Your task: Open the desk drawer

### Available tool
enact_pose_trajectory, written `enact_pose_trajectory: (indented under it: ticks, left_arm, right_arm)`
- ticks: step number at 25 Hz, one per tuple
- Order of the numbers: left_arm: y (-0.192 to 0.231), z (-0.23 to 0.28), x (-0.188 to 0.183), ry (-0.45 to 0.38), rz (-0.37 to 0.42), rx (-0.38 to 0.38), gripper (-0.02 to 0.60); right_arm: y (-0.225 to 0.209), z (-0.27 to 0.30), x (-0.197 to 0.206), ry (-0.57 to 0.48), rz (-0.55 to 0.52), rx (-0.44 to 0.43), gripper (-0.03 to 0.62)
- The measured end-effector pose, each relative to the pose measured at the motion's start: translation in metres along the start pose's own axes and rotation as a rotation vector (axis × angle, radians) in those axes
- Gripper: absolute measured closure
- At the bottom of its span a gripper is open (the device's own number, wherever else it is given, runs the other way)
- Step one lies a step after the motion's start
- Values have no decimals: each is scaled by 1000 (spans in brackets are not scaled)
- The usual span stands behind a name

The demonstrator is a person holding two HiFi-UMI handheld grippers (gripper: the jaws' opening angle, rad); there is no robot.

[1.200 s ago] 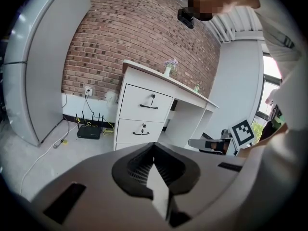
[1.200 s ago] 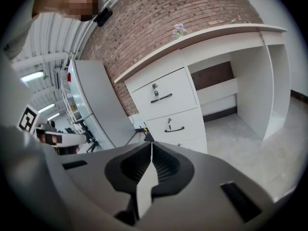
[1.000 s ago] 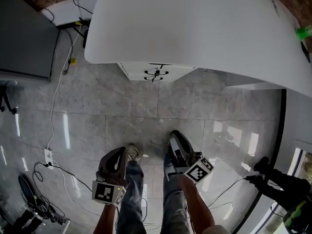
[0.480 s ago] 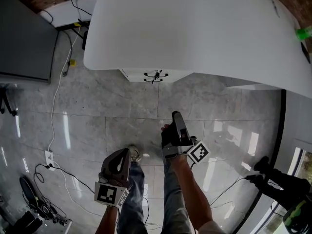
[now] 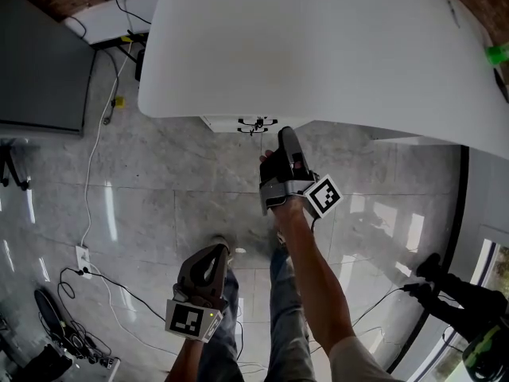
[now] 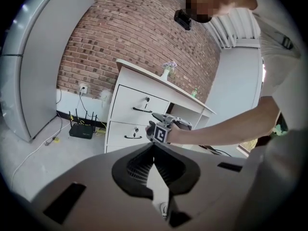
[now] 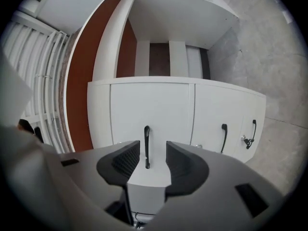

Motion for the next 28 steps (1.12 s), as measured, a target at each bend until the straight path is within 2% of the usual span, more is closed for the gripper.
enact_pose_trajectory:
  ticks: [6, 13, 14, 17, 28]
  left_arm:
    - [-7, 2, 5, 12, -16, 11, 569]
    - [1, 1, 4, 14, -10, 3, 569]
    - [2, 0, 4, 15, -10, 1, 569]
    - [4, -1, 3, 14, -10, -2, 569]
    - [2, -2, 8, 14, -19, -1, 569]
  right_arm:
    - [15, 34, -4, 13, -3, -6, 427]
    - [17, 44, -7, -26, 47, 1, 440]
    - [17, 43, -6, -32, 49, 0, 486]
    - [20, 43, -7, -43, 37, -12, 554]
    - [24, 41, -3, -31, 50, -24, 558]
Point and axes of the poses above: the fingertips, and each gripper's own axes: z forward along the fingers, y to its left, x out of its underside, the point moved 3 cm from there along -z, backward along the fingers, and after that the axes turned 9 degrees about x, right-handed, at the moved point
